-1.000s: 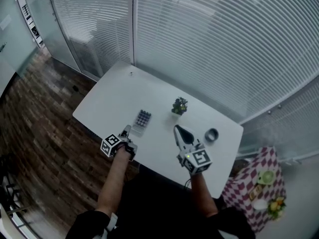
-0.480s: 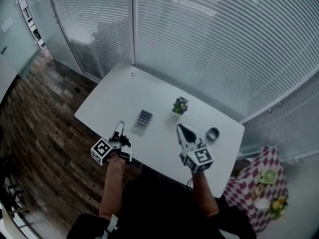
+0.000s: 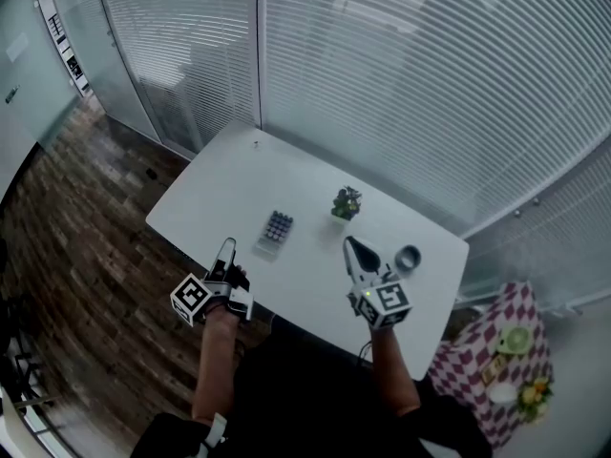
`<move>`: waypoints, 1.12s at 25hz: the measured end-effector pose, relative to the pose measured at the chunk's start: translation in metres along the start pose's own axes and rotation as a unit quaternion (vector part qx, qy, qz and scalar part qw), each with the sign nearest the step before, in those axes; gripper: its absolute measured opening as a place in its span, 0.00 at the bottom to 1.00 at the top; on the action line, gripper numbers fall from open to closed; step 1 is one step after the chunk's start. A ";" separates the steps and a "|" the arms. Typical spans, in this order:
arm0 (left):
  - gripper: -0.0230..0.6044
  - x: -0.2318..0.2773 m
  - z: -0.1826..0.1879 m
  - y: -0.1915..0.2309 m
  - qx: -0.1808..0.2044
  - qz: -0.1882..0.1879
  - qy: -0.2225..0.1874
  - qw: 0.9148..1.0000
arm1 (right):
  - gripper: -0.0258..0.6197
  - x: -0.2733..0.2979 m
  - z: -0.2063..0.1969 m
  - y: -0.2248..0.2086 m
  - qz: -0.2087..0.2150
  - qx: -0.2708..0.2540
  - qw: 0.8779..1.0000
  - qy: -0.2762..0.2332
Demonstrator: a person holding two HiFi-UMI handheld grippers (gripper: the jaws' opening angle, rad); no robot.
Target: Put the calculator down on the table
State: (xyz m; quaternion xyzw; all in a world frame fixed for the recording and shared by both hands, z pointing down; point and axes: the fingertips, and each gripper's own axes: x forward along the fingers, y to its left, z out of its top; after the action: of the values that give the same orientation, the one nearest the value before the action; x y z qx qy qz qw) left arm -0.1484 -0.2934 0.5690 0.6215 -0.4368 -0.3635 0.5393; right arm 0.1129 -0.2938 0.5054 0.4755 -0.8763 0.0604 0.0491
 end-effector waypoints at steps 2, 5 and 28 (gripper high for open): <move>0.43 -0.002 -0.001 0.002 0.000 0.000 -0.001 1.000 | 0.05 0.000 -0.002 -0.004 -0.008 -0.003 1.000 0.001; 0.43 -0.004 -0.002 -0.001 0.001 0.000 -0.001 1.000 | 0.05 0.000 0.002 -0.006 -0.009 -0.013 1.000 0.001; 0.43 -0.011 -0.038 -0.068 0.775 0.064 0.055 0.626 | 0.05 0.003 -0.002 -0.005 0.009 -0.010 1.000 -0.008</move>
State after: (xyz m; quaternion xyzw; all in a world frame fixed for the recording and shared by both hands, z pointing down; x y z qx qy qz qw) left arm -0.1070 -0.2676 0.5070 0.7993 -0.5653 0.1798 -0.0966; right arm 0.1154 -0.2991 0.5081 0.4672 -0.8816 0.0482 0.0461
